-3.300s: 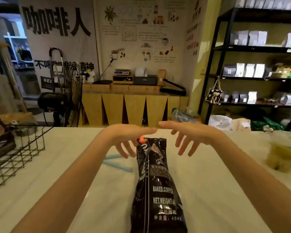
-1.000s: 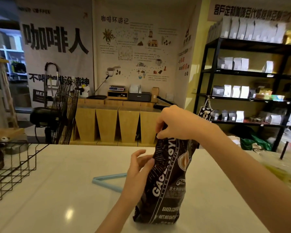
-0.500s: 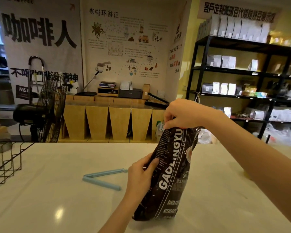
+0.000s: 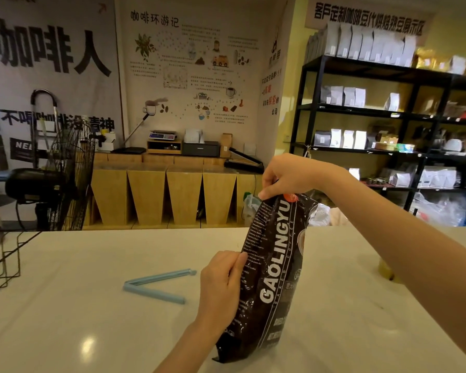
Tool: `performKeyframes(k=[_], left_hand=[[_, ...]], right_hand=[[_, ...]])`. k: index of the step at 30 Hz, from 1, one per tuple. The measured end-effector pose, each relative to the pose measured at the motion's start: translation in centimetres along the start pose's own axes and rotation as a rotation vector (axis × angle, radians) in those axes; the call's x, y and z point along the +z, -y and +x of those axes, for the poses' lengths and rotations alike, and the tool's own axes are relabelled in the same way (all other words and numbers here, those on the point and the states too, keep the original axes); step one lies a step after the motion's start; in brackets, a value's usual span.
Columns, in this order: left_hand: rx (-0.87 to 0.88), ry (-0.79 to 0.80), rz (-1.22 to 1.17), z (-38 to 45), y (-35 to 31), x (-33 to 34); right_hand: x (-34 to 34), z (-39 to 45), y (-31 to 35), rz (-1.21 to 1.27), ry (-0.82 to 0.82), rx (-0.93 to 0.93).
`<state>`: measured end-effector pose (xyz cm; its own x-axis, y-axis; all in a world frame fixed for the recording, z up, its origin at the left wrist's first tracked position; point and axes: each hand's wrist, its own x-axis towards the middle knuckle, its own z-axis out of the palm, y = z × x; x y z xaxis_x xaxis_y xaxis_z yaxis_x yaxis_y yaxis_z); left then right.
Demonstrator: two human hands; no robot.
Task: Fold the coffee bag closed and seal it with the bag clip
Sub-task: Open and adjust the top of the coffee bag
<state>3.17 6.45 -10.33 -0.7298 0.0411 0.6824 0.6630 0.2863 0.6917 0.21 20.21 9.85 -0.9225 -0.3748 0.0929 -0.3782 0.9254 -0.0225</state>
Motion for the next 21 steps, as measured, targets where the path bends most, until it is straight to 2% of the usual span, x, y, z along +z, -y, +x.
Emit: performKeyframes(k=[3,9,14,18,21], left_hand=[[-0.008,0.012,-0.008,0.0,0.1,-0.1],[-0.251,0.193,-0.199,-0.9,-1.0,-0.1],[-0.169,0.080,-0.001,-2.3,-1.3,0.5],[-0.215,0.049,-0.068,-2.1,-1.2,0.0],[-0.234,0.061,-0.121,-1.9,-1.1,-0.3]], right_hand=[[-0.3,-0.2,0.1,0.022,-0.013,-0.006],[-0.2,-0.2,-0.2,0.095,-0.034,-0.015],[0.3,-0.1,0.0,0.135,-0.103,-0.075],[-0.1,-1.0,-0.3,0.230,-0.052,-0.162],[-0.3,-1.4,-0.5,0.166,-0.005,-0.146]])
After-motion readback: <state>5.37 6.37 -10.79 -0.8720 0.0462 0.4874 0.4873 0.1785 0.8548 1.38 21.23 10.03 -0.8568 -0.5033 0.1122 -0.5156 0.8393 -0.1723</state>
